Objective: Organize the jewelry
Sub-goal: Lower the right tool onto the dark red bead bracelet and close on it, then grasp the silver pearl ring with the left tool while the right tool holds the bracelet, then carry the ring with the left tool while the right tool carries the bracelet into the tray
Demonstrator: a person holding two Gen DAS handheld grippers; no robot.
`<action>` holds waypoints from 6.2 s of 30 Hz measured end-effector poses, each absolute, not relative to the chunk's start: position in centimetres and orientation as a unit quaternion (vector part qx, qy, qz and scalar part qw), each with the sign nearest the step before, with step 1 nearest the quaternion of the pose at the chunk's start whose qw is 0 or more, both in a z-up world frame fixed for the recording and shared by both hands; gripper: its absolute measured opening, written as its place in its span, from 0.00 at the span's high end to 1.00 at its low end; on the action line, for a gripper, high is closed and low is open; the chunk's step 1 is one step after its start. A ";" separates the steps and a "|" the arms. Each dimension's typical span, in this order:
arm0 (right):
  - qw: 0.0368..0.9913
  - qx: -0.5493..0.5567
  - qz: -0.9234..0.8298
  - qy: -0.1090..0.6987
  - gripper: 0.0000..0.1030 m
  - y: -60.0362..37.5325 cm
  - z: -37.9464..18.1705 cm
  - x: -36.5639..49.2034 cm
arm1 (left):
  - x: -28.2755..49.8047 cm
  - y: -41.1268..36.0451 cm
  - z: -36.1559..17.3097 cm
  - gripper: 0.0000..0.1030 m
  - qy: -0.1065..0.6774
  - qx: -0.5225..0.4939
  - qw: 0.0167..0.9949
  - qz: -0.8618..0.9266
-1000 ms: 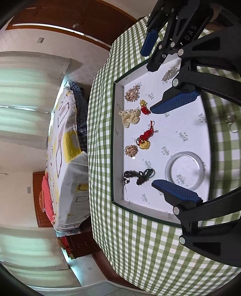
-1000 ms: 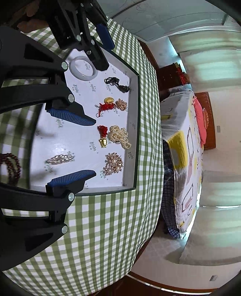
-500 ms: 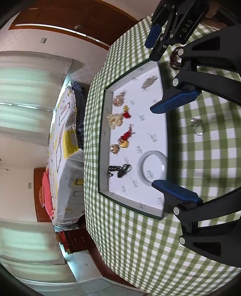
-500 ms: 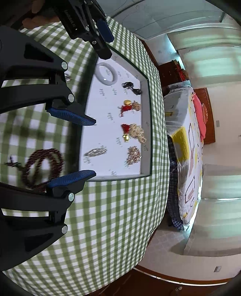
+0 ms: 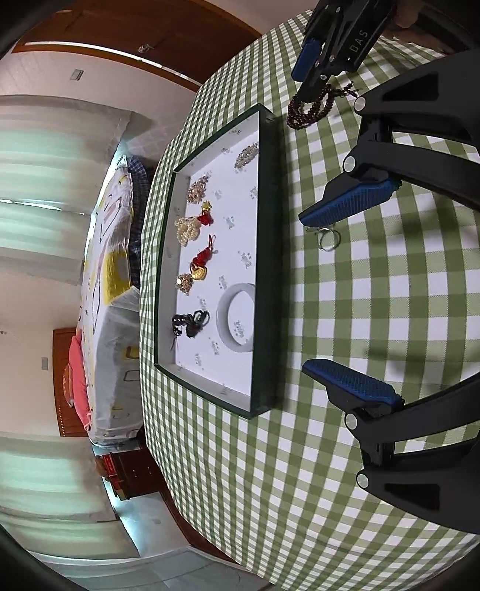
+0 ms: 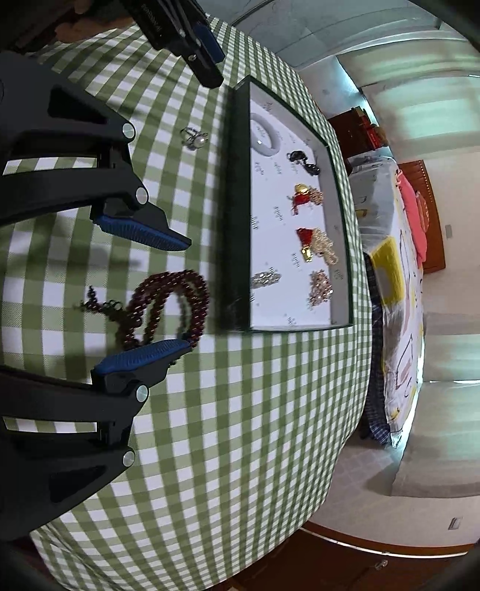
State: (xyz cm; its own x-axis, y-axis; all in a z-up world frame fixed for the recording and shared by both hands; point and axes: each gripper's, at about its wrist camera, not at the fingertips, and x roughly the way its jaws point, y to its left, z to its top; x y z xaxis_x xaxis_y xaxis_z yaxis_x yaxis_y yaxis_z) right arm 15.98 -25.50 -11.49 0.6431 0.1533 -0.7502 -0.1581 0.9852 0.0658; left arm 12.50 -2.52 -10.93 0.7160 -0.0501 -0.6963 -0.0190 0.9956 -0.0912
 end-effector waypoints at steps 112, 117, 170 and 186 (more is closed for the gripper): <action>0.902 -0.018 0.120 0.415 0.89 -22.6 -13.2 16.4 | 14.9 -5.9 -13.4 0.74 0.416 0.002 0.907 -0.061; 0.902 -0.021 0.123 0.414 0.89 -22.2 -13.2 16.1 | 14.7 -5.5 -13.2 0.74 0.411 -0.003 0.910 -0.060; 0.955 0.012 0.166 0.247 0.89 -20.0 0.4 19.0 | 18.2 -4.8 -2.0 0.74 0.272 -0.025 0.960 -0.065; 0.932 0.017 0.157 0.325 0.89 -18.7 -7.3 25.6 | 23.9 -4.9 -9.0 0.74 0.338 -0.033 0.940 -0.029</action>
